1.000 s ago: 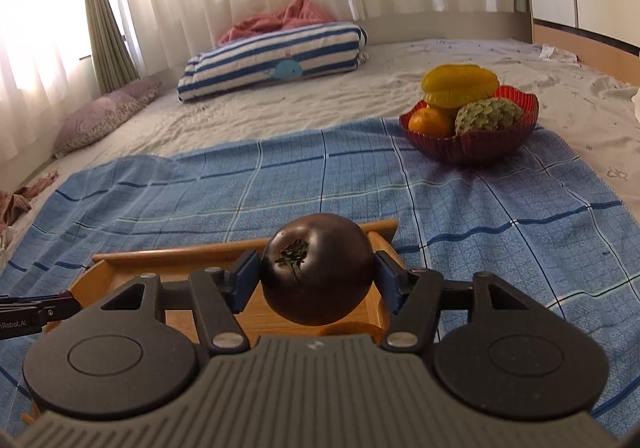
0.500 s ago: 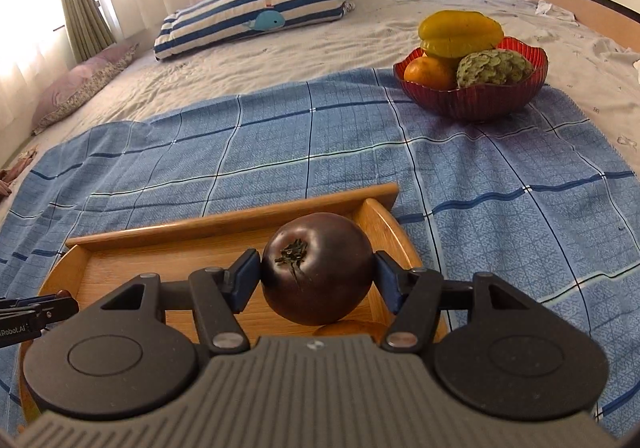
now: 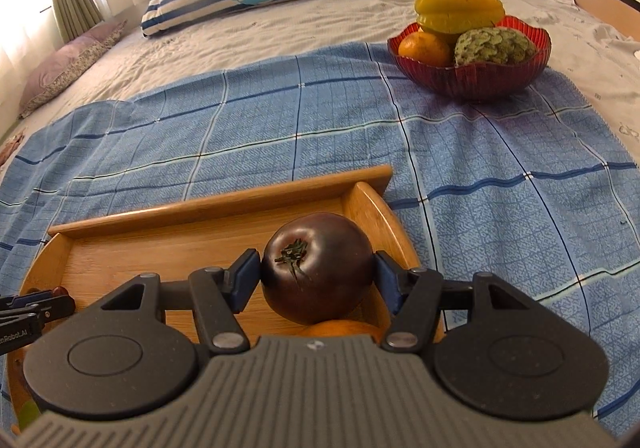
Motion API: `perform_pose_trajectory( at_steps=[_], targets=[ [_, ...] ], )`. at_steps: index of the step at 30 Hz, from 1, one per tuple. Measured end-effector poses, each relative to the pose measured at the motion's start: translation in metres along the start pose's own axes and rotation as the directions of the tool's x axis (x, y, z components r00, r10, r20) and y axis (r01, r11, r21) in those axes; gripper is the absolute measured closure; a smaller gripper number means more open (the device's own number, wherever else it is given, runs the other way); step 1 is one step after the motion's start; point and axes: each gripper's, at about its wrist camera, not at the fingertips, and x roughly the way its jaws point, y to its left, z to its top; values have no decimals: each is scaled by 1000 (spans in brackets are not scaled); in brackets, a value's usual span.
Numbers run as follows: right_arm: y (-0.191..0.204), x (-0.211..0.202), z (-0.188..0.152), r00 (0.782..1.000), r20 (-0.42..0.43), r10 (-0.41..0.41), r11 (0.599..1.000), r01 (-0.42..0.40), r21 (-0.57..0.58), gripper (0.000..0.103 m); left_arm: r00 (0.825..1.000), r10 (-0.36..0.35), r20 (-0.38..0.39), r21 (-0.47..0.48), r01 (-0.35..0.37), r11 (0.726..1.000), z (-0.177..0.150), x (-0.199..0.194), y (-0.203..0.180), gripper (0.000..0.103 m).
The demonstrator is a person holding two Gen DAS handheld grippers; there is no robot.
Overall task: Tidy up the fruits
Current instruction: 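Carry the date in the left gripper over the tray while the right carries the dark tomato, then lower the date and dark tomato onto the tray and open both grippers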
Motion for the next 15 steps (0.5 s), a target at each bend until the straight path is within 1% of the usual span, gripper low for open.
perform_pose_trajectory(
  at_steps=[10,13,15],
  targets=[
    [-4,1,0,1000,-7,11,1000,-11,14,38,1000,5,5,4,-5,1000,-1,1,-1,75],
    [-5,2,1,1000,-10,20,1000,-19,11,36,1000,10,8,1,-10,1000,-1,0,-2,74],
    [-7,2,1,1000,-11,25,999,-25,21,29,1000,1,15,-2,-1,1000,-1,-1,-1,69]
  ],
)
